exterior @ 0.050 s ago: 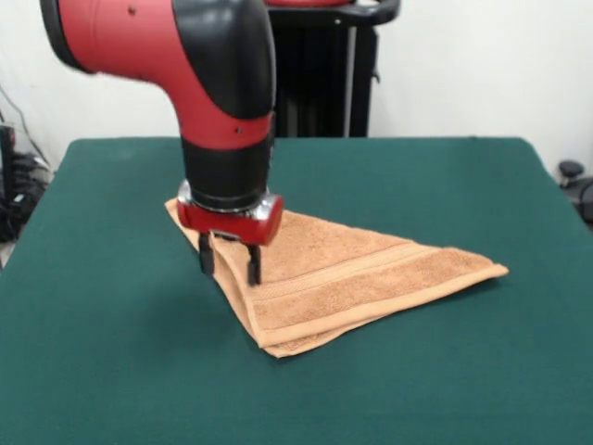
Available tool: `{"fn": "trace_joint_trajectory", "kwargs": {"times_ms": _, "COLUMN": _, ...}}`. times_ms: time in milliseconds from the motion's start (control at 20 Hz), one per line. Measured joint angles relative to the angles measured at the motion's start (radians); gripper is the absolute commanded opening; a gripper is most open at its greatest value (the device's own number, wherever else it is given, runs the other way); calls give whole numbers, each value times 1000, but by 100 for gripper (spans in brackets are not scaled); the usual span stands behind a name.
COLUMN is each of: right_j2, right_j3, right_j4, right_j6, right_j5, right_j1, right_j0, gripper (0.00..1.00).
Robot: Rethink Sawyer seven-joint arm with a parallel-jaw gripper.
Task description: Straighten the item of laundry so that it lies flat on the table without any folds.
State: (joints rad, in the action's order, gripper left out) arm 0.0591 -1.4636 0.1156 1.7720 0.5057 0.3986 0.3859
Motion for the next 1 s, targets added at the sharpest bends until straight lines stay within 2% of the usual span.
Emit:
{"fn": "trace_joint_trajectory", "kwargs": {"times_ms": 250, "right_j2": 108, "right_j3": -15, "right_j4": 103, "right_j6": -2, "right_j5": -30, "right_j1": -10, "right_j0": 77, "gripper": 100}}
{"fn": "trace_joint_trajectory", "kwargs": {"times_ms": 300, "right_j2": 150, "right_j3": -25, "right_j4": 154, "right_j6": -2, "right_j5": -44, "right_j1": -11, "right_j0": 109, "gripper": 100}}
{"fn": "trace_joint_trajectory", "kwargs": {"times_ms": 550, "right_j2": 210, "right_j3": -45, "right_j4": 243, "right_j6": -2, "right_j5": -59, "right_j1": 2, "right_j0": 151, "gripper": 100}}
{"fn": "trace_joint_trajectory", "kwargs": {"times_ms": 1000, "right_j2": 261, "right_j3": -65, "right_j4": 311, "right_j6": -2, "right_j5": -59, "right_j1": 34, "right_j0": 153, "gripper": 100}}
